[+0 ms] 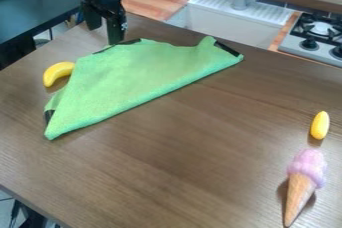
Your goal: Unfold the cloth from top left to bottom right
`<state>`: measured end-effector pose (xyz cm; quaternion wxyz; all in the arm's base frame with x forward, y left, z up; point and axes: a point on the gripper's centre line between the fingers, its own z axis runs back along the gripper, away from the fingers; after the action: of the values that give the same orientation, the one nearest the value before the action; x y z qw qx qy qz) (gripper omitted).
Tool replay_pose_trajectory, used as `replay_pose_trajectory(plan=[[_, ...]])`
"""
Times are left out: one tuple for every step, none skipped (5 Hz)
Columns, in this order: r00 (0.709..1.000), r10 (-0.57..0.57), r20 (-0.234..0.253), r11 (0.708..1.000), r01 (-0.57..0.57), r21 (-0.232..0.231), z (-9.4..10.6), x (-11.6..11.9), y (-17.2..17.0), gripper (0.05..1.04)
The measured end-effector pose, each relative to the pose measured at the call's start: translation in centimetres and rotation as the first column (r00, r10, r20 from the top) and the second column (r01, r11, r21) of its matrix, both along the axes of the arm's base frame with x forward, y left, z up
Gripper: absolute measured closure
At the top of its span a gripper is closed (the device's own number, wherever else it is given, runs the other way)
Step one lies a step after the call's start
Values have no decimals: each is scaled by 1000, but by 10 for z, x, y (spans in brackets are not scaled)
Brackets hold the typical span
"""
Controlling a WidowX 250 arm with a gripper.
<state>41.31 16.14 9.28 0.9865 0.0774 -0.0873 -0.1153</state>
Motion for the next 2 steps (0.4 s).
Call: replay_pose_trajectory(plan=[[999, -2, -44, 1000, 1, -23, -21, -3, -2, 83], [999, -38, -37, 999, 37, -30, -28, -3, -3, 83]])
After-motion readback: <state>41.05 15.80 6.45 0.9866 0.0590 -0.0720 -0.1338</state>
